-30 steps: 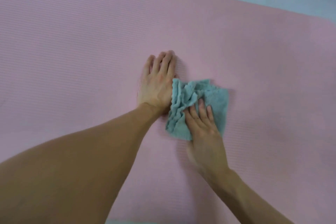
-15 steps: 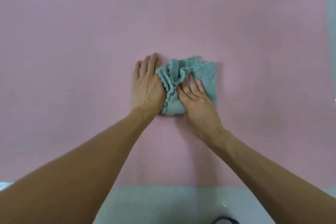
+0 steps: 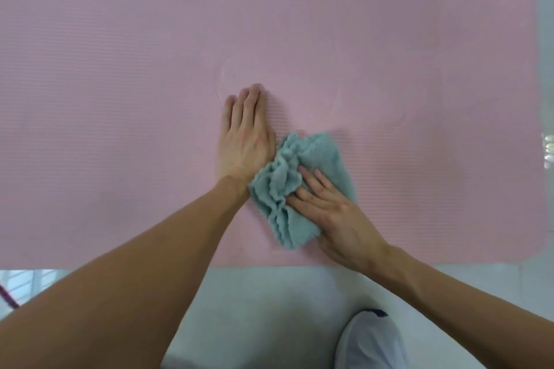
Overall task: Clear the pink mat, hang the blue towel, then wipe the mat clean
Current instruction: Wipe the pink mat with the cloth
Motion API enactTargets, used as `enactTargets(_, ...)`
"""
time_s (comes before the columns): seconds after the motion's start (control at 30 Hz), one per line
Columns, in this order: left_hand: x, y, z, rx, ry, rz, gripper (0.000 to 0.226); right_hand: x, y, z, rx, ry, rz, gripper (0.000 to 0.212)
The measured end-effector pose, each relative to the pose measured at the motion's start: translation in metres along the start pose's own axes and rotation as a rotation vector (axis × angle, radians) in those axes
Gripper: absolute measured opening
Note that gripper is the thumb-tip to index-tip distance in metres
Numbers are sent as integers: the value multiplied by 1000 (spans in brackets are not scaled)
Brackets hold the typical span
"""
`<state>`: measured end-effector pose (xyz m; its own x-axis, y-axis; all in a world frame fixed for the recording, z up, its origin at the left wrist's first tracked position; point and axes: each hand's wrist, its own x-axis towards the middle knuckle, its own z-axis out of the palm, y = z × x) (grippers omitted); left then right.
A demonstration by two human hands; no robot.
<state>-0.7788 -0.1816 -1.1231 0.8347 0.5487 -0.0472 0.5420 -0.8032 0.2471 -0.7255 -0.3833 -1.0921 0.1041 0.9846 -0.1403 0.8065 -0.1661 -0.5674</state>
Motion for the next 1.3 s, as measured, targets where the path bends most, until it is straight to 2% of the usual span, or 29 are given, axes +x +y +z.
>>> enactTargets(0.13, 0, 3, 2, -3, 73, 4, 51, -24, 6, -2, 16, -142, -146, 46)
enactTargets(0.27, 0, 4, 0, 12, 96, -6, 50, -44, 17, -14, -50, -320, -304, 57)
enactTargets(0.33, 7, 6, -3, 36, 73, -34, 47, -51, 27, -25, -47, -407, -365, 55)
enactTargets(0.43, 30, 18, -10, -10, 93, 70, 34, -54, 43, -41, 3, -485, -367, 49)
enactTargets(0.5, 47, 31, -10, -55, 108, 207, 39, -53, 48, -50, 42, -501, -341, 48)
enactTargets(0.57, 65, 43, -8, -73, 119, 207, 48, -49, 48, -59, 124, -486, -247, 44)
enactTargets(0.67, 91, 53, 1, -55, 66, 157, 54, -30, 48, -81, 316, -375, 67, 37)
enactTargets(0.8, 108, 54, 12, -8, -7, 162, 57, 18, 76, -130, 487, -19, 435, 15)
enactTargets(0.9, 110, 53, 15, 52, -2, 183, 61, 63, 117, -175, 701, 228, 589, 20)
enactTargets(1.0, 109, 55, 11, 32, 61, 170, 57, 113, 157, -220, 828, 434, 667, 10)
enactTargets(1.1, 110, 57, 10, 16, 58, 159, 55, 166, 192, -261, 642, 621, 675, 21)
enactTargets(1.2, 112, 56, 12, 0, 87, 163, 54, 215, 209, -286, 273, 725, 619, 21)
enactTargets(1.3, 113, 56, 13, -21, 157, 170, 53, 253, 217, -295, -143, 798, 565, 30)
